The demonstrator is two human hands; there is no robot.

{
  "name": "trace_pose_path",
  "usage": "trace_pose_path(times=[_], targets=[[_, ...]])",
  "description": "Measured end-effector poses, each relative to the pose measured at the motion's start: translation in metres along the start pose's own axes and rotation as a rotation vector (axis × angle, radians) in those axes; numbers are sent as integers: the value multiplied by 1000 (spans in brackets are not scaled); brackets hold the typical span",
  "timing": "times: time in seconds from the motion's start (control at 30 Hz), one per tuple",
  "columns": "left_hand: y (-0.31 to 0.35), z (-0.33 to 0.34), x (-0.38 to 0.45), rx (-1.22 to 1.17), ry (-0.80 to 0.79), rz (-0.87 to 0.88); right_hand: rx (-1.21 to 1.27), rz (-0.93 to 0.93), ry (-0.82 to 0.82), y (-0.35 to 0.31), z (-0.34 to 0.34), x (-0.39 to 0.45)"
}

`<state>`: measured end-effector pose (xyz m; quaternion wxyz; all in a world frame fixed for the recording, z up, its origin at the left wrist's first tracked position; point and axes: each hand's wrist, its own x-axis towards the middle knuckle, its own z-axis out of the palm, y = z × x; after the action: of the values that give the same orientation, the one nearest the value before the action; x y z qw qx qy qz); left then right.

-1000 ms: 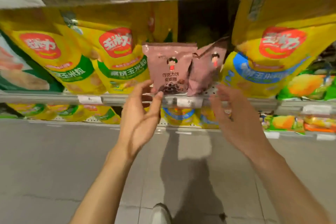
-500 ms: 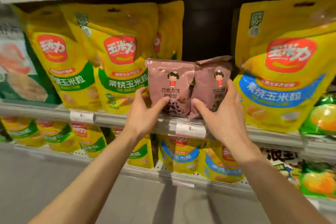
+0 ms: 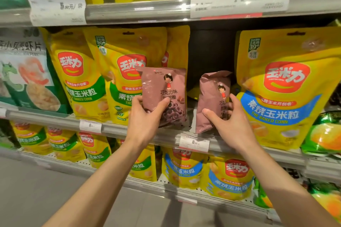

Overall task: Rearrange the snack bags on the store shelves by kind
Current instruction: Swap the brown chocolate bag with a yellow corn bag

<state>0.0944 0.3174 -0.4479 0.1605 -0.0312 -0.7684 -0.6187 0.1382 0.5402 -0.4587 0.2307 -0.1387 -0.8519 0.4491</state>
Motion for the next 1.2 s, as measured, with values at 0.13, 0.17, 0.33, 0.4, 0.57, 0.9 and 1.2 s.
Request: trace_pose_path(times=[0.13,0.17,0.33,0.4,0.57,0.9,1.2], targets=[[-2,-14,-12,-58,-4,-58,36,-44,-10,-19,-3,-11],[-3,-14,-17,-62,-12,-61,36,-57,-17,-25,-2,-15],[-6,-7,-37,-178,-85,-68,23,-48,-173,-49,9,-35],[-8,-2,-43,-203,-114,-101,26,-43,-222,-52,12,-41],[-23,8,-52,-257,-146,-210,190,74,-300,-40,21,-43],[-14,6,-60,-307,-309,-282,407,186,-339,-30,16,-46],[-25,6,-63,-461,-329,-306,414,162,-514,-32,11,-49]])
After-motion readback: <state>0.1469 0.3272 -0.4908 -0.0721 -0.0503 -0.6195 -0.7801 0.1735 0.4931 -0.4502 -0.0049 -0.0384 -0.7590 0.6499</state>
